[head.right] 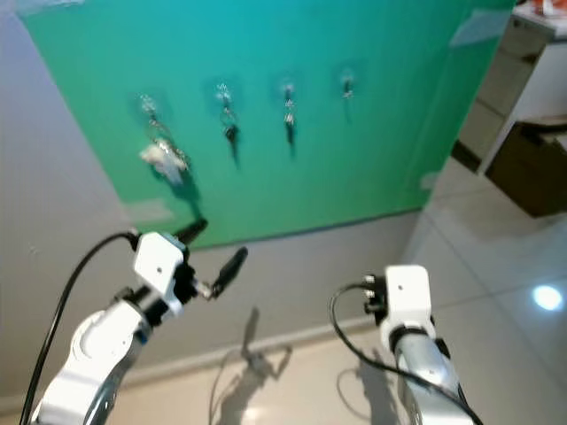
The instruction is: Hang keys on a hook
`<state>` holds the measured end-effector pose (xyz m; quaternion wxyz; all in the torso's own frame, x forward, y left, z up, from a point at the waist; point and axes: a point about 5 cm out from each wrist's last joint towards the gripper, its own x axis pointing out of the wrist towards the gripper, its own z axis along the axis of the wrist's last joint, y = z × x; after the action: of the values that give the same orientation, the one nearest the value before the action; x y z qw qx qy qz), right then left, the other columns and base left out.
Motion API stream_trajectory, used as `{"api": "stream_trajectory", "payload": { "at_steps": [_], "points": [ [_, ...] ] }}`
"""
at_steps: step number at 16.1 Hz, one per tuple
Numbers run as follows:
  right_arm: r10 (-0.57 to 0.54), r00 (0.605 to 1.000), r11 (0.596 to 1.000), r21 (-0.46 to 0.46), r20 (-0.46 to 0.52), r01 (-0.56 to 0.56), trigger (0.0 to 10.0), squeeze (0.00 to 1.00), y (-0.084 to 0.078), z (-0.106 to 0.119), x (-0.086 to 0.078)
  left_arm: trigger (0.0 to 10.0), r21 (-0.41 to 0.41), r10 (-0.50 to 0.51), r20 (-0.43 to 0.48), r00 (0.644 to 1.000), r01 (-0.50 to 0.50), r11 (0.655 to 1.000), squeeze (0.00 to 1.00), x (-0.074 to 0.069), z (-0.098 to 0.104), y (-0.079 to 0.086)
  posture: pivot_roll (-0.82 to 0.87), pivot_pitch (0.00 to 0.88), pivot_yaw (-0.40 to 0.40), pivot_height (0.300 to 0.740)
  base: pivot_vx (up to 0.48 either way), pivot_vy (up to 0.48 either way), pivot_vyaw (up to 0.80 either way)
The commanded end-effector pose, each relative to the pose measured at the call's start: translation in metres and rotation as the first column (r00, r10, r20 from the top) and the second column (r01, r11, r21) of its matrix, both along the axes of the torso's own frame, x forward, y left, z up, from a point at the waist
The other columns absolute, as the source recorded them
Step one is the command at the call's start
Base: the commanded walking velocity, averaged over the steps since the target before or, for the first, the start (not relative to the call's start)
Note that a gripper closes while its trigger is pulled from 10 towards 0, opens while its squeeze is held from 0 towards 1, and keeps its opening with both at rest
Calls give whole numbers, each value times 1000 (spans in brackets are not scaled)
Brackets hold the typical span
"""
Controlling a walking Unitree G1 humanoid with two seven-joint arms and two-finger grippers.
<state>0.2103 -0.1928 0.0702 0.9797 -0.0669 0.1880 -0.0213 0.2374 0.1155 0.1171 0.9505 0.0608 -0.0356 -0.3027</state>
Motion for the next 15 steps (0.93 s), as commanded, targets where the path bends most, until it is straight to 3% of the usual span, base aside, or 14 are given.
{"api": "stream_trajectory", "payload": {
  "at_steps": [1, 5, 8, 13, 15],
  "points": [
    [0, 1000, 1000, 15, 17, 0, 10000, 0, 4, 6, 0, 10000, 24, 35, -14, 999, -35, 999, 0, 2, -4, 9, -121, 0, 39, 740, 0, 442, -800],
    [13, 1000, 1000, 5, -1, -13, 10000, 0, 5, 7, -8, 10000, 4, 45, -23, 999, -44, 999, 0, -2, -8, 4, -140, 0, 14, 740, 0, 367, -800],
    [6, 1000, 1000, -22, -21, -7, 10000, 0, 3, 6, -12, 10000, 8, 27, -1, 1000, -27, 1000, 0, -11, -10, 1, -137, 0, 2, 740, 0, 0, -800],
    [63, 998, 997, -37, -21, -64, 10000, 0, 8, 10, -5, 10000, 42, 30, 30, 999, -31, 999, 0, -9, -9, 0, -129, 0, -3, 740, 0, 0, 0],
    [35, 999, 999, 5, -15, -35, 10000, 0, 7, 10, -6, 10000, 30, 33, 16, 999, -33, 999, 0, -6, -9, 1, -127, 0, -1, 740, 0, 0, -800]
  ]
}}
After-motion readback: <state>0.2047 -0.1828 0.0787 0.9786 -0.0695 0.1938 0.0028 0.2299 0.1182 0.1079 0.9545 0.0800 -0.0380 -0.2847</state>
